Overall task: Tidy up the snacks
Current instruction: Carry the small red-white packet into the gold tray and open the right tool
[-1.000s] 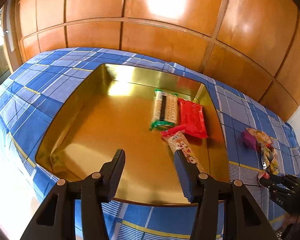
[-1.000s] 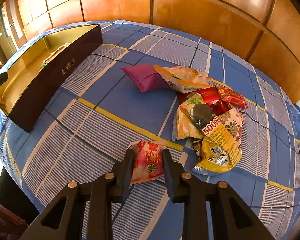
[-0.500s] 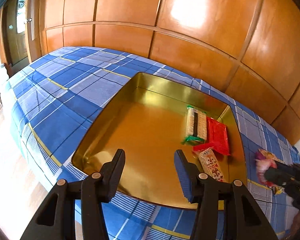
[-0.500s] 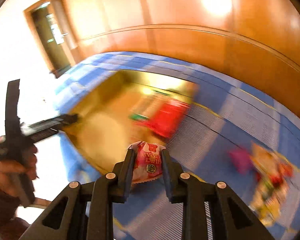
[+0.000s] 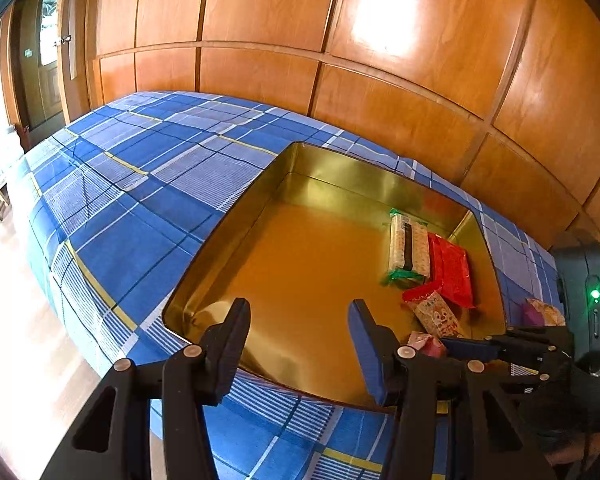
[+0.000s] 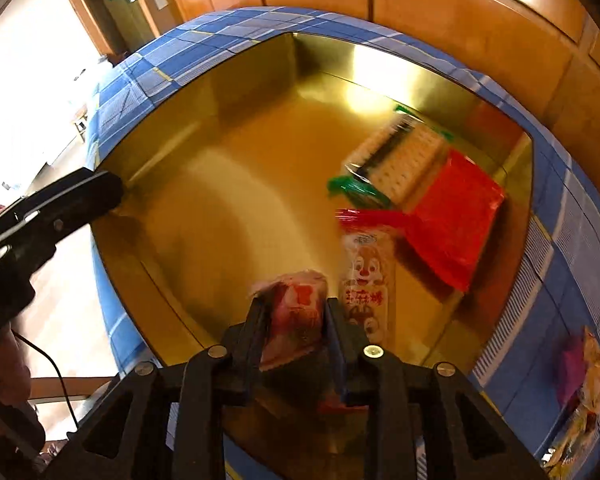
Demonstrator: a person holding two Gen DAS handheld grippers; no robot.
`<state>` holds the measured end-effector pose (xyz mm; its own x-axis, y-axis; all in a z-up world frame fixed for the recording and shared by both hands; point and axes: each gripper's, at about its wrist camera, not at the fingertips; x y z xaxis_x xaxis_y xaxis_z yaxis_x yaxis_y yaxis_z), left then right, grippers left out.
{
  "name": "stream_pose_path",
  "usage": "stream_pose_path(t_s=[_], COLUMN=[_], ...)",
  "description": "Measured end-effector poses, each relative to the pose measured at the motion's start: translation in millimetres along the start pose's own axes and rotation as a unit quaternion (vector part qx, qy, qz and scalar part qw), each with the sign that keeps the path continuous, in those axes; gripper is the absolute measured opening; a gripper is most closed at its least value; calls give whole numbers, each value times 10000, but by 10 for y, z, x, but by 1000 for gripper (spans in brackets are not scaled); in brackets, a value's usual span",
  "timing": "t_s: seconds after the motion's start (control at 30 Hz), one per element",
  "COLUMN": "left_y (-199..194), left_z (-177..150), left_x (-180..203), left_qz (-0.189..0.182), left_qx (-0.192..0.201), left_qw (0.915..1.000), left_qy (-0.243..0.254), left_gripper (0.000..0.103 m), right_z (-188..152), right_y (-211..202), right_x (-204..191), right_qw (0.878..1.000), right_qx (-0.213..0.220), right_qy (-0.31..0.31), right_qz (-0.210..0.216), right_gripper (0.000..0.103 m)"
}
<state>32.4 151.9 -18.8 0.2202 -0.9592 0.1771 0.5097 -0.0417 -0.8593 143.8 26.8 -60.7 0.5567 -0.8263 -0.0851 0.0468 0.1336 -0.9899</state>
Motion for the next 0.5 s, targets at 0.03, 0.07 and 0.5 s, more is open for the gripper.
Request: stream_pose_path(t_s=[0.03,0.07,0.5], left_y=[6,7,-102], left_z=[-1,-6,-84], left_x=[15,34,253], left_qz=[-5,7,76], left_qx=[1,14,163], left_qw=[10000,10000,9988], left_qy=[24,51,446], left_gripper=[52,52,54], right_z=[-13,-38,-364], right_y=[-8,-23,-326], right_x=[8,7,53], right_qw=[10000,10000,9976], right_qx=[17,57,579], right_qy=[15,12,330], right_qz=[-19,-49,159], right_gripper=[32,33,37])
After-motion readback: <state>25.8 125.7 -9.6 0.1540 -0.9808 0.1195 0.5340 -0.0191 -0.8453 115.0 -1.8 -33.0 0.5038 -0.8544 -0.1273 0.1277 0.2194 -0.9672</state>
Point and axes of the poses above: each gripper's, at about its wrist camera, not at the fingertips, and y roughly the way its jaws point, x to its right, z to its top, and after that the axes turned 13 degrees about -x, right-handed
